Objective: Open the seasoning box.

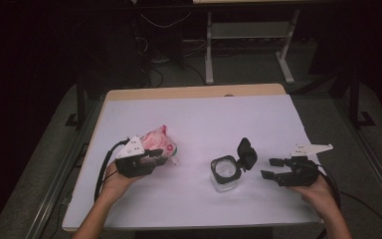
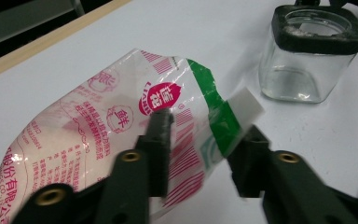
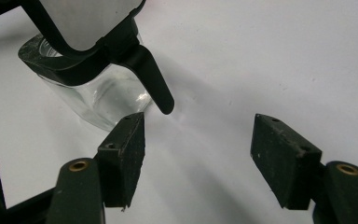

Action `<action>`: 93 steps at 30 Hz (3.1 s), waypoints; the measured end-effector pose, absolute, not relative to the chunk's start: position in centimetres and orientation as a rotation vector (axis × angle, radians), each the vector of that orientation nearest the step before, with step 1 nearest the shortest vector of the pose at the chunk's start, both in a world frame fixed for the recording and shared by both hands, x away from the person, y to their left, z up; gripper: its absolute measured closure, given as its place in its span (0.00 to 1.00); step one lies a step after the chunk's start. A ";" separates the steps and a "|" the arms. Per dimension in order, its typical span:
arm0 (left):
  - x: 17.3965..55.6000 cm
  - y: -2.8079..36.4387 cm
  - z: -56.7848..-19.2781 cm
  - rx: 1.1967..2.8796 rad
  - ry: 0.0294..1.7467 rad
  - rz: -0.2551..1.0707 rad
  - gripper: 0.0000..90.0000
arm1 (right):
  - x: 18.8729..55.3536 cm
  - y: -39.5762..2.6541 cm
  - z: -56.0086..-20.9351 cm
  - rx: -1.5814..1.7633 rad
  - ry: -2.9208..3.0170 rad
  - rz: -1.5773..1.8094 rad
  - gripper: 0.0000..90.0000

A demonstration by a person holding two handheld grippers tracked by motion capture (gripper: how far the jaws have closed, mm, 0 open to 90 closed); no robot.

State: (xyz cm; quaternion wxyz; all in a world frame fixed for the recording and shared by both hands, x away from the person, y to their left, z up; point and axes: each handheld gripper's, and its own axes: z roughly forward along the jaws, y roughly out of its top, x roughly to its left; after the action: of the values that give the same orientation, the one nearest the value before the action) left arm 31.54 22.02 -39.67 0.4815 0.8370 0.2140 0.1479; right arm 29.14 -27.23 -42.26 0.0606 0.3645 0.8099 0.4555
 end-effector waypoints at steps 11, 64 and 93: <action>32.2 22.3 -39.6 2.044 0.535 0.318 1.00 | 29.2 -27.2 -42.3 1.110 2.453 1.378 0.39; 33.7 23.9 -31.4 1.783 0.518 0.176 1.00 | 27.3 -28.2 -41.0 1.096 2.377 1.416 0.61; 32.8 23.5 -29.5 1.757 0.475 0.144 1.00 | 22.4 -21.9 -37.7 0.858 2.463 1.511 1.00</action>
State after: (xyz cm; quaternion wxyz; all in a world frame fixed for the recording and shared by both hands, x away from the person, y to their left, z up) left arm 32.83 23.54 -29.55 0.6116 0.7614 0.2057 0.0626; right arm 22.40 -21.92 -37.74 0.0633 0.2841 0.8155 0.5003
